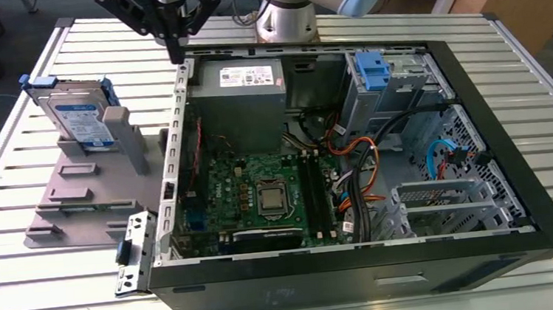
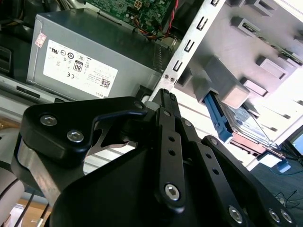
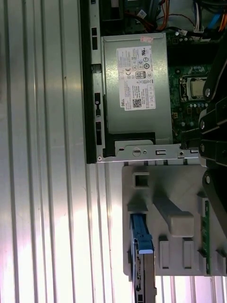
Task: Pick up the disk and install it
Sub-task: 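Reach for the disk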
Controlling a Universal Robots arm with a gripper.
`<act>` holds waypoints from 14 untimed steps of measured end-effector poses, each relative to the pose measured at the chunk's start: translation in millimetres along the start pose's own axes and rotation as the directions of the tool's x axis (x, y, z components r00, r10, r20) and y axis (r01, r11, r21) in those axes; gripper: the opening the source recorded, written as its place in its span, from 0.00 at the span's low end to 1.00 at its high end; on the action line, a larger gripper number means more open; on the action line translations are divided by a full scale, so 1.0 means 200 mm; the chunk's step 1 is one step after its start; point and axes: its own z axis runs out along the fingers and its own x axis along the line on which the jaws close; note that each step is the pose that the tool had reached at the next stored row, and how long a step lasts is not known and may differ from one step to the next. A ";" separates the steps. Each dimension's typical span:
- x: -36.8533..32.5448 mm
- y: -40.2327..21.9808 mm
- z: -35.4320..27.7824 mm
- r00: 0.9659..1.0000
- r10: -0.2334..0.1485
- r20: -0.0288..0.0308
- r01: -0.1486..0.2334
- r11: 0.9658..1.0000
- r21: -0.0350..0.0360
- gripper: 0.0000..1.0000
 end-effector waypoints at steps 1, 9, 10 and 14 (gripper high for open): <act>0.001 0.000 0.000 1.000 0.000 0.000 0.000 1.000 0.000 0.11; 0.034 -0.003 -0.001 1.000 0.000 0.000 0.000 1.000 0.000 0.11; 0.035 -0.003 -0.001 1.000 0.000 0.000 0.000 1.000 0.000 0.11; 0.116 -0.009 -0.002 1.000 0.000 0.000 0.000 1.000 0.000 0.11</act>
